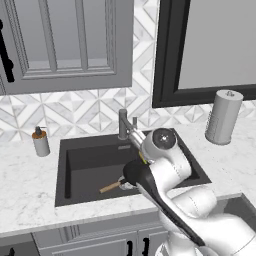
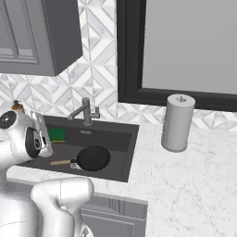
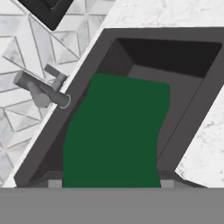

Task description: Pick the pan and sponge and place them into the sink. Then turn on the water.

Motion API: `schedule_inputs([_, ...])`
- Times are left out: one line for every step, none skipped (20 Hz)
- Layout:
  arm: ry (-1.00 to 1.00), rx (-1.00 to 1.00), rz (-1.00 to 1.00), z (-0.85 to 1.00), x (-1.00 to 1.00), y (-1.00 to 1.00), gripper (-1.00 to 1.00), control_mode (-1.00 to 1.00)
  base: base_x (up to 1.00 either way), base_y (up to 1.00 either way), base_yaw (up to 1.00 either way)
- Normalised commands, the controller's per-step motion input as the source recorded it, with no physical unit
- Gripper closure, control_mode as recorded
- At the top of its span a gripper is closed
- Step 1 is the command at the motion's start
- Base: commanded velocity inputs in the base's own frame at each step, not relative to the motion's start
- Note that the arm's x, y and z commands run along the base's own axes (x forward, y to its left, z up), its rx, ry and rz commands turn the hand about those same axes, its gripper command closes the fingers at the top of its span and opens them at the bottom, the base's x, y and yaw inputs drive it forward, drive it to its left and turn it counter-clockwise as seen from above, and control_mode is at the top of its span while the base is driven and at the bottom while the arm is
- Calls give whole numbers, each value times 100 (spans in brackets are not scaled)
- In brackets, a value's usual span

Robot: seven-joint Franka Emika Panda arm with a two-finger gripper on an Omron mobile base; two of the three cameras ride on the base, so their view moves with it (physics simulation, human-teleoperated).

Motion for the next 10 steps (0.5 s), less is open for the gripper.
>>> schedule_inputs([0, 28, 11, 33, 0, -100, 100, -100, 0, 0, 0])
schedule_inputs([0, 28, 10, 32, 0, -100, 100, -100, 0, 0, 0])
schedule_inputs([0, 27, 10, 32, 0, -100, 100, -100, 0, 0, 0])
schedule_inputs([0, 25, 10, 31, 0, -100, 100, -100, 0, 0, 0])
schedule_inputs([2, 23, 11, 31, 0, -100, 100, -100, 0, 0, 0])
schedule_inputs([4, 23, 12, 29, 0, -100, 100, -100, 0, 0, 0])
schedule_inputs([4, 21, 13, 27, 0, -100, 100, -100, 0, 0, 0])
schedule_inputs([2, 20, 16, 21, 0, -100, 100, -100, 0, 0, 0])
schedule_inputs([4, 18, 19, 16, 0, -96, 100, -100, 0, 0, 0])
schedule_inputs([5, 16, 22, 11, 3, -90, 100, -100, 0, 0, 0])
